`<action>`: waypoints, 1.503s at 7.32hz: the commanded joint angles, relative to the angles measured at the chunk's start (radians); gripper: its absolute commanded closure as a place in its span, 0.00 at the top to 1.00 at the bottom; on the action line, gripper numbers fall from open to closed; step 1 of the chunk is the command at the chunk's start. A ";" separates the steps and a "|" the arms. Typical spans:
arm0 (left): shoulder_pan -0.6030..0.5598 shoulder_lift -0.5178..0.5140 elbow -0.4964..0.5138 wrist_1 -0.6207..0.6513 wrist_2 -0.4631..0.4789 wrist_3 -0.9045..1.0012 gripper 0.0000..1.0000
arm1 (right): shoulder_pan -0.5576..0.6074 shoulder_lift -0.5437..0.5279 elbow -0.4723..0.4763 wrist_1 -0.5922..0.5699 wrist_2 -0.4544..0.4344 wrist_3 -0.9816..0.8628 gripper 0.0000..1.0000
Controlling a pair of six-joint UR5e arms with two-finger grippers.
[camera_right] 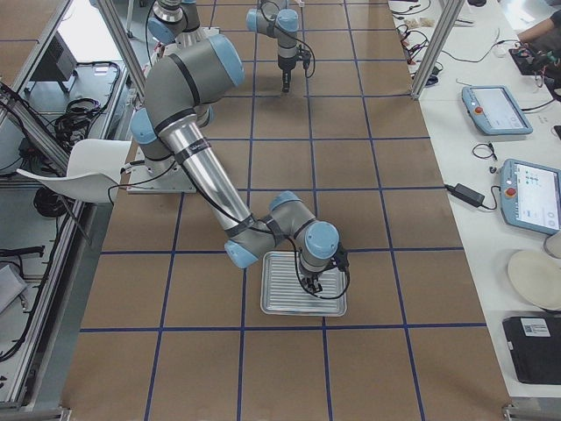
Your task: Place bearing gear from tray to pile
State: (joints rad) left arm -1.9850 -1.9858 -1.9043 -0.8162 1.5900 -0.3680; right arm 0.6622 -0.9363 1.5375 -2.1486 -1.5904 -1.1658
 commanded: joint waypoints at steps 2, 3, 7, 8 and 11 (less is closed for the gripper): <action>0.093 0.070 0.054 -0.137 0.010 0.004 0.13 | 0.000 -0.010 -0.007 0.021 -0.086 -0.002 0.00; 0.165 0.103 0.076 -0.205 0.011 0.050 0.12 | 0.002 -0.034 -0.007 0.044 -0.086 -0.002 0.00; 0.504 0.168 0.106 -0.325 0.077 0.414 0.12 | 0.225 -0.157 0.009 0.162 -0.034 0.222 0.00; 0.593 0.177 0.106 -0.324 0.079 0.542 0.12 | 0.317 -0.203 0.009 0.211 -0.034 0.333 0.00; 0.880 0.157 0.041 -0.292 0.128 0.901 0.10 | 0.593 -0.243 0.041 0.253 0.035 0.759 0.00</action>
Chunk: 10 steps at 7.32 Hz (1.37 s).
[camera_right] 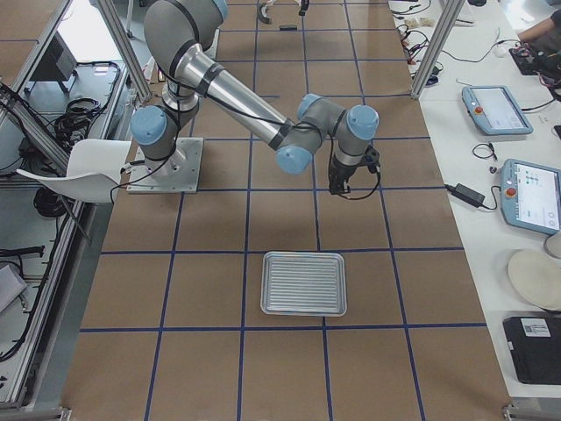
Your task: Place bearing gear from tray to pile
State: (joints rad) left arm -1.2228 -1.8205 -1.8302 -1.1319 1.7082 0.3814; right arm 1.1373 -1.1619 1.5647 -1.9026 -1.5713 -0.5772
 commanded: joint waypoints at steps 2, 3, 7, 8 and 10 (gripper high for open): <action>0.305 -0.055 -0.095 0.264 -0.001 0.386 0.10 | 0.302 -0.021 0.031 -0.003 0.017 0.461 0.00; 0.319 -0.091 -0.090 0.306 -0.002 0.396 0.10 | 0.414 -0.016 0.035 -0.018 0.019 0.638 0.00; 0.315 -0.105 -0.086 0.296 -0.015 0.375 0.93 | 0.712 0.033 0.081 -0.189 0.123 1.037 0.00; 0.295 -0.083 -0.078 0.284 -0.040 0.366 0.93 | 0.763 0.066 0.112 -0.273 0.120 1.130 0.00; 0.249 -0.016 -0.016 0.104 -0.041 0.331 0.92 | 0.830 0.088 0.158 -0.348 0.120 1.181 0.00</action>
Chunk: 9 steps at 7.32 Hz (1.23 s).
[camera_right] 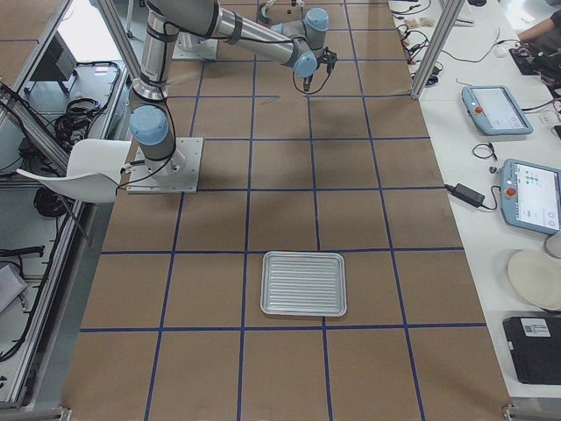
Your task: Place bearing gear from tray to pile
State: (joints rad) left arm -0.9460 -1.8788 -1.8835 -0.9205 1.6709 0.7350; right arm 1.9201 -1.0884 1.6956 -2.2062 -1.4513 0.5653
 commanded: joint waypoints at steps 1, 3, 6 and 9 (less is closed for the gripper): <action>-0.066 0.081 0.078 -0.214 -0.007 -0.061 0.91 | 0.066 0.010 0.048 -0.044 0.002 0.039 0.00; -0.166 0.142 0.095 -0.302 -0.007 -0.229 0.91 | 0.068 0.005 0.096 -0.047 -0.006 0.041 0.56; -0.362 0.158 0.083 -0.304 -0.023 -0.525 0.91 | 0.025 -0.049 0.072 -0.041 -0.018 0.004 1.00; -0.456 0.129 0.075 -0.285 -0.068 -0.699 0.91 | -0.207 -0.168 0.055 0.060 -0.038 -0.262 1.00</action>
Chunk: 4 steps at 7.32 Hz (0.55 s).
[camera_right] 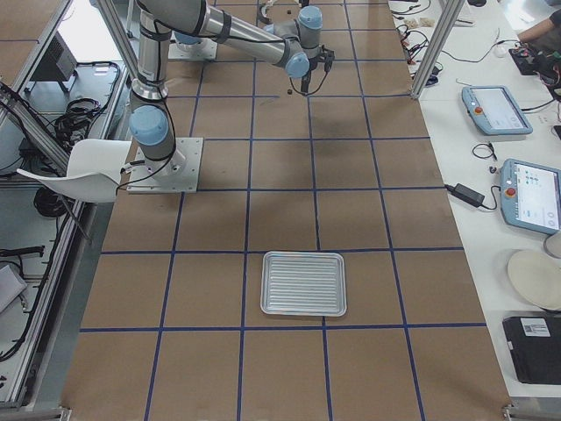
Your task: Place bearing gear from tray to pile
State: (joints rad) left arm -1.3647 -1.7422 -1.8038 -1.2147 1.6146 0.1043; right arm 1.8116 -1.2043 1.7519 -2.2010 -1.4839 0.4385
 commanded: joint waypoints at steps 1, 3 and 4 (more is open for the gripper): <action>-0.066 -0.011 -0.008 0.009 -0.012 -0.116 0.91 | -0.163 -0.102 -0.011 0.131 -0.007 -0.243 1.00; -0.164 -0.049 -0.009 0.070 -0.015 -0.249 0.91 | -0.236 -0.216 -0.012 0.290 -0.083 -0.414 1.00; -0.227 -0.089 -0.011 0.102 -0.013 -0.327 0.91 | -0.245 -0.269 -0.012 0.347 -0.087 -0.444 1.00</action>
State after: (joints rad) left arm -1.5184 -1.7904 -1.8131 -1.1567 1.6013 -0.1296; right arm 1.5907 -1.4020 1.7406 -1.9383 -1.5494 0.0719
